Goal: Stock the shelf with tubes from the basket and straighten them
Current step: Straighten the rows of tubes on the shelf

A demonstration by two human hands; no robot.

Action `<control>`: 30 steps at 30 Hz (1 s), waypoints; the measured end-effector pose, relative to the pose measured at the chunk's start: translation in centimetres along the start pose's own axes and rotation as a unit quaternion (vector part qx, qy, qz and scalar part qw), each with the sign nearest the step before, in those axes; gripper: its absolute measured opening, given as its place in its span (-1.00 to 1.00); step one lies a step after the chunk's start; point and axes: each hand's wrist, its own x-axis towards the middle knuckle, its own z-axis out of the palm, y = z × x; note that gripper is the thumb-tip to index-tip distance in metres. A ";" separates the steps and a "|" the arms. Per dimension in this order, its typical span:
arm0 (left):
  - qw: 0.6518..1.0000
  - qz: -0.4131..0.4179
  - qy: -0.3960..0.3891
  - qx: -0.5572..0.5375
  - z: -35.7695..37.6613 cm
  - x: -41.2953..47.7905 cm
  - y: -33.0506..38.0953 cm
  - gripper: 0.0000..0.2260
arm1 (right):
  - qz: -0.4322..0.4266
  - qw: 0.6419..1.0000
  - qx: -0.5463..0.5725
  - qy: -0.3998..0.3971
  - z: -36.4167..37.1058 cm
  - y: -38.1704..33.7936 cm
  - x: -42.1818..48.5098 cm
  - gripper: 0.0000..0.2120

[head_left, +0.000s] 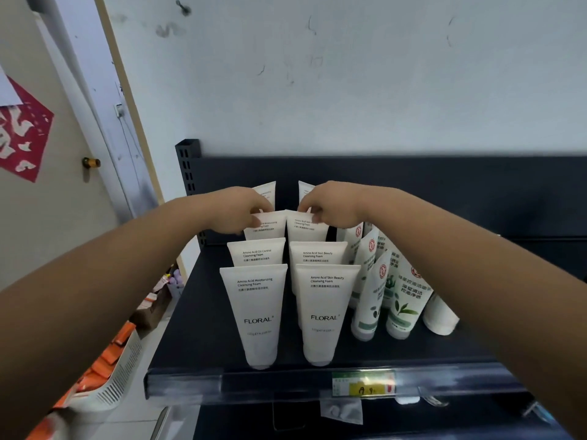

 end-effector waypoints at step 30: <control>0.979 -0.021 -0.065 -0.192 0.2 -3.5 -0.6 -0.77 | -0.022 0.998 0.040 -0.043 -0.1 -0.6 -2.1 -0.63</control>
